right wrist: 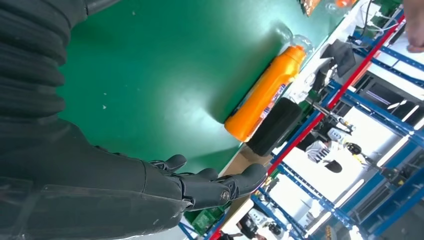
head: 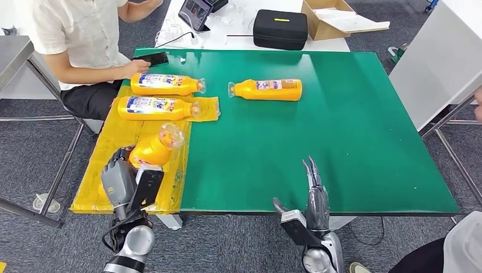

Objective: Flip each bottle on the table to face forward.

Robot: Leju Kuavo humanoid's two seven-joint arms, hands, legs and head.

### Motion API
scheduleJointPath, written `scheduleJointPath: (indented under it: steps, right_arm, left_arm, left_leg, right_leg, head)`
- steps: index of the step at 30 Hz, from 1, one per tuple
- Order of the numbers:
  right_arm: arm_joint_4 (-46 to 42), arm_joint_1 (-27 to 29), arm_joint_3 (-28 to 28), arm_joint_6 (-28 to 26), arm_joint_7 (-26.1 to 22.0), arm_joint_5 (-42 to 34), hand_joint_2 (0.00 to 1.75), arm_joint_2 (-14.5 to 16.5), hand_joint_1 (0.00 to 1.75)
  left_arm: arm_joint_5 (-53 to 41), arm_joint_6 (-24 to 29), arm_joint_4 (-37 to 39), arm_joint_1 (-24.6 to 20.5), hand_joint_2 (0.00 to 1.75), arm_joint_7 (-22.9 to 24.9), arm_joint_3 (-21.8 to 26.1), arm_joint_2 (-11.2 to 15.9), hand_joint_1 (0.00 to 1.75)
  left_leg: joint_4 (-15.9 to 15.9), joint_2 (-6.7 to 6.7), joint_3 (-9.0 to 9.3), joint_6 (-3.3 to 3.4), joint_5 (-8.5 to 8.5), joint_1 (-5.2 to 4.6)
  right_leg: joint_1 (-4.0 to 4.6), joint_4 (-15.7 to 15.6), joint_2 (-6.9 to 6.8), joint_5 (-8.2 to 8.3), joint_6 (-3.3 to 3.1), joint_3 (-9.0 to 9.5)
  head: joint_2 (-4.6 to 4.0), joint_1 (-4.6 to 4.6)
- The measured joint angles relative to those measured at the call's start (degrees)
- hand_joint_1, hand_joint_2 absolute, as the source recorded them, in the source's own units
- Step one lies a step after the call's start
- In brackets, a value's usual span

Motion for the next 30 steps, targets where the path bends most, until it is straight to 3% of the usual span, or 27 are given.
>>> scheduleJointPath:
  steps: [3, 8, 15, 23, 27, 30]
  right_arm:
    - [0.0, -0.3, -0.3, 1.5, -0.6, -0.4, 1.75, 0.4, 0.00]
    - [0.1, -1.3, -0.8, 4.2, -1.7, -1.5, 1.75, 1.3, 0.00]
    - [0.2, -1.4, -1.4, 5.6, -2.4, -3.9, 1.75, 1.4, 0.00]
    - [0.3, -1.4, -1.5, 5.6, -2.4, -4.7, 1.75, 1.3, 0.00]
    - [0.4, -1.4, -1.4, 5.6, -2.4, -5.3, 1.75, 1.3, 0.00]
    - [0.6, -1.6, -1.3, 5.7, -2.5, -6.1, 1.75, 1.3, 0.00]
  left_arm:
    - [-4.2, -2.3, 4.4, -2.9, 1.75, 5.9, -0.6, 1.4, 1.75]
    - [-13.6, -14.1, 12.8, -9.6, 1.75, 12.9, -5.0, 5.3, 1.75]
    - [-15.0, -25.7, 20.5, -15.2, 1.75, 12.6, -10.2, 8.5, 1.75]
    - [-15.0, -27.7, 25.4, -18.2, 1.75, 11.2, -13.4, 10.3, 1.69]
    - [-14.7, -29.2, 26.8, -19.2, 1.75, 9.5, -14.3, 10.7, 0.19]
    - [-13.4, -32.0, 28.2, -20.4, 1.75, 7.1, -15.0, 11.1, 0.00]
  left_leg:
    - [0.0, -0.01, -0.01, 0.00, 0.02, 0.00]
    - [0.0, 0.00, -0.01, 0.00, 0.04, 0.00]
    - [0.0, 0.00, -0.02, 0.00, 0.04, -0.01]
    - [0.0, 0.01, -0.02, -0.01, 0.04, 0.00]
    - [0.0, -0.01, -0.02, 0.00, 0.05, 0.00]
    - [0.0, -0.03, 0.00, 0.01, 0.06, 0.00]
  right_leg:
    - [0.00, 0.0, 0.00, 0.00, 0.00, 0.00]
    - [-0.01, 0.0, 0.00, 0.02, 0.01, 0.00]
    - [-0.01, 0.0, 0.00, 0.02, 0.02, -0.01]
    - [-0.01, 0.0, 0.00, 0.01, 0.01, -0.01]
    - [-0.01, 0.0, -0.01, 0.01, 0.01, 0.02]
    - [-0.01, 0.0, -0.01, 0.02, 0.01, 0.05]
  head:
    - [0.00, 0.01]
    - [0.01, 0.02]
    - [0.00, 0.01]
    - [0.01, 0.01]
    - [0.00, 0.01]
    - [0.00, 0.01]
